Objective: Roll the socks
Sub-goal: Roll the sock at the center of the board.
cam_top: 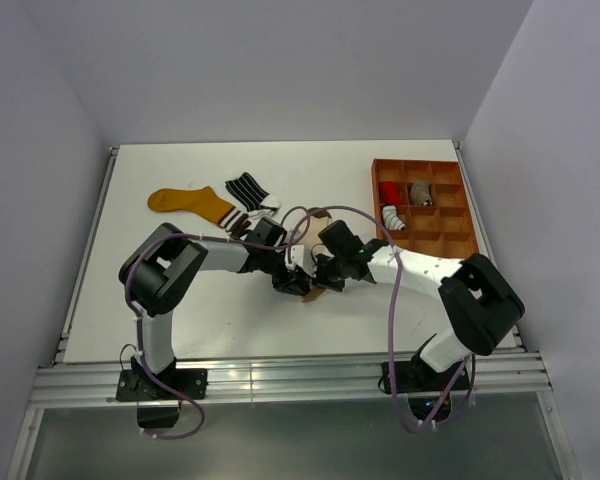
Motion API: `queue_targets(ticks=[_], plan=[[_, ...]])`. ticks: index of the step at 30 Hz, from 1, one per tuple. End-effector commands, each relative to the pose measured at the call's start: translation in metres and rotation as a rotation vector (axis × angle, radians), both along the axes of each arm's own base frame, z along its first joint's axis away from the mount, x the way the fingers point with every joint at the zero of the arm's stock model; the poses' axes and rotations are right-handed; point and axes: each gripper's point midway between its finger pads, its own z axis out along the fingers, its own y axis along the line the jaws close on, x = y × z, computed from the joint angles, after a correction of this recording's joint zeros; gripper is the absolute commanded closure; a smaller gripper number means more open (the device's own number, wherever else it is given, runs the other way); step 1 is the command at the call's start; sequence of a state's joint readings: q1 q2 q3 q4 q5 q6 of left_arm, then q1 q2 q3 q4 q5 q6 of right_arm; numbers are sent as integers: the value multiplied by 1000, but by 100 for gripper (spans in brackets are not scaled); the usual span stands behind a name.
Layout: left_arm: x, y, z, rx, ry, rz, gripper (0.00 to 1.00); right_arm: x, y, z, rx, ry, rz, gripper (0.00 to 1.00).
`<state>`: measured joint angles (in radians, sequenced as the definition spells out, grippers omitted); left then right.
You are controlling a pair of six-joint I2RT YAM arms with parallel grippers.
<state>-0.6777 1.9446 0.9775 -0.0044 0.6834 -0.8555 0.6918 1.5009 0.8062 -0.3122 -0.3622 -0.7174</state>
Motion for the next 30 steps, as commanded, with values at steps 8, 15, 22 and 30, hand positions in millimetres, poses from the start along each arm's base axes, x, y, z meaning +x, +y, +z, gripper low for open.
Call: queue_targets(ticks=[8, 15, 22, 30], plan=[[-5, 23, -36, 137, 13, 55, 95, 23, -9, -15, -78, 73, -143, 92], [4, 17, -20, 69, -15, 139, 70, 24, -20, -29, -128, 140, -194, 92], [24, 17, 11, -5, -126, 246, 50, 23, -25, -36, -150, 192, -209, 92], [36, 27, 25, -28, -263, 297, 45, 22, -28, -41, -169, 237, -217, 92]])
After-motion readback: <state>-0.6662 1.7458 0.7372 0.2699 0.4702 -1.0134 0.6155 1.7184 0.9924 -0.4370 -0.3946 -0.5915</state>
